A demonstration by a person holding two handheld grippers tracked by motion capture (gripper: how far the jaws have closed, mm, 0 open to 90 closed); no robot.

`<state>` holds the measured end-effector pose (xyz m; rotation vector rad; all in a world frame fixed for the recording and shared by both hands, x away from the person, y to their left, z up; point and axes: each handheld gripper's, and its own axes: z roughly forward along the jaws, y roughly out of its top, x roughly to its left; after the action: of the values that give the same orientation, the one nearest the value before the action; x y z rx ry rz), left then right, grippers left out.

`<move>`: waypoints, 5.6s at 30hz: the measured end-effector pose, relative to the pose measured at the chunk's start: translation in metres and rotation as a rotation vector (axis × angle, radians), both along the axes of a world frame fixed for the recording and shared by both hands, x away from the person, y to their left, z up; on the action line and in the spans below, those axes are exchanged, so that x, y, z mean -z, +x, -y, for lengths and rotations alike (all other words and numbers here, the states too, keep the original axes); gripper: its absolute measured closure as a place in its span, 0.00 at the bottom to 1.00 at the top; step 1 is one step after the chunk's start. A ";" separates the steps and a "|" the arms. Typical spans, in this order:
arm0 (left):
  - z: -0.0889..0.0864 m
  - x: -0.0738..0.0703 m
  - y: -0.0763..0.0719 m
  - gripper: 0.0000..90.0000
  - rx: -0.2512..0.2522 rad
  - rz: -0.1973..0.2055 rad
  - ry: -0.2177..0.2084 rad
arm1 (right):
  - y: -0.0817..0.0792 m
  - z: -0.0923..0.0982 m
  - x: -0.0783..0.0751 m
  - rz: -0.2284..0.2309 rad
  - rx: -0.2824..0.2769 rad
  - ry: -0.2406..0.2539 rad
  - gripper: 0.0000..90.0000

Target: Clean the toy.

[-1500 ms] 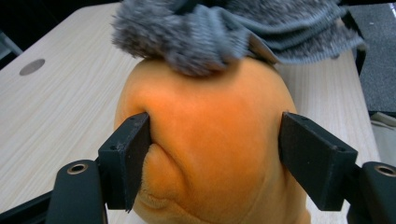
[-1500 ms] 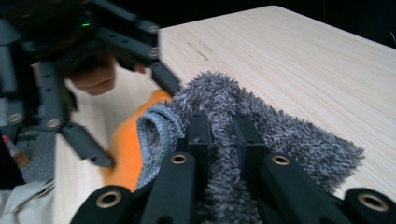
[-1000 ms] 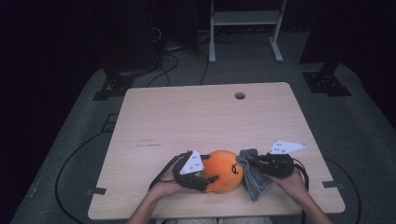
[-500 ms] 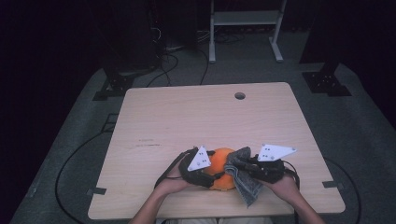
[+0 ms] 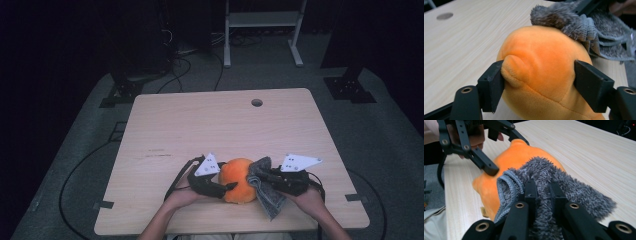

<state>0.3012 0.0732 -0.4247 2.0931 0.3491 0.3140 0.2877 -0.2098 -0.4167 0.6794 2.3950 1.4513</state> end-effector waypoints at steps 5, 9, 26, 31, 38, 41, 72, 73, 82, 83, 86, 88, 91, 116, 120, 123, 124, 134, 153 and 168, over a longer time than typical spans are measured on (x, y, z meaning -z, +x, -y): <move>0.006 -0.001 -0.011 0.34 0.064 0.081 0.036 | -0.001 -0.017 -0.014 0.034 -0.041 -0.007 0.88; 0.003 -0.001 -0.013 0.32 0.062 0.094 0.039 | 0.004 -0.025 -0.018 0.039 -0.056 -0.014 0.88; 0.014 -0.002 -0.026 0.37 0.125 0.198 0.088 | 0.006 -0.027 -0.031 0.034 -0.073 -0.015 0.89; 0.009 0.000 -0.026 0.38 0.127 0.191 0.085 | 0.019 -0.029 -0.030 0.020 -0.062 -0.021 0.89; 0.006 0.002 -0.022 0.37 0.115 0.156 0.066 | 0.032 0.001 -0.012 -0.033 0.039 -0.019 0.89; 0.005 0.003 -0.019 0.37 0.099 0.136 0.050 | 0.028 0.015 -0.002 -0.054 0.066 -0.018 0.89; -0.012 0.004 0.003 0.51 -0.001 -0.072 -0.021 | 0.043 -0.006 0.002 -0.162 0.001 0.073 0.85; -0.012 0.004 0.005 0.53 -0.014 -0.088 -0.038 | 0.041 -0.006 0.001 -0.140 0.001 0.061 0.87; -0.004 0.000 0.014 0.54 -0.084 -0.141 -0.064 | 0.002 -0.008 -0.013 0.001 -0.090 0.070 0.89; -0.004 -0.001 0.016 0.54 -0.087 -0.148 -0.071 | 0.000 -0.011 -0.013 0.004 -0.109 0.074 0.89; -0.006 0.000 0.019 0.48 -0.076 -0.182 -0.083 | -0.002 -0.015 -0.011 0.047 -0.109 0.023 0.88; -0.009 0.000 0.020 0.40 -0.059 -0.209 -0.097 | 0.001 -0.009 -0.009 0.059 -0.064 0.016 0.86; -0.011 0.000 0.021 0.39 -0.036 -0.222 -0.108 | 0.012 0.003 -0.003 0.010 -0.036 0.026 0.72; -0.003 -0.005 0.034 0.57 -0.126 -0.274 -0.113 | -0.040 -0.054 0.010 0.247 -0.216 -0.225 0.88; -0.005 -0.002 0.035 0.56 -0.124 -0.273 -0.120 | -0.038 -0.037 0.012 0.226 -0.165 -0.207 0.88; -0.005 -0.002 0.033 0.56 -0.115 -0.258 -0.115 | -0.036 -0.019 0.014 0.197 -0.118 -0.197 0.88; -0.005 -0.002 0.032 0.55 -0.111 -0.255 -0.114 | -0.034 -0.014 0.014 0.184 -0.104 -0.185 0.88; 0.001 -0.007 0.020 0.52 -0.046 -0.145 -0.057 | -0.024 -0.022 -0.003 0.177 -0.090 -0.086 0.88; 0.002 0.000 0.012 0.31 -0.058 -0.186 -0.033 | -0.017 -0.009 0.000 0.103 -0.033 -0.008 0.88; 0.008 0.001 -0.003 0.36 0.045 -0.011 0.075 | -0.003 -0.031 -0.023 0.116 -0.040 -0.060 0.88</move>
<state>0.2979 0.0656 -0.4260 2.1739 0.3008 0.2936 0.2848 -0.1785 -0.3937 0.5214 2.3652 1.3886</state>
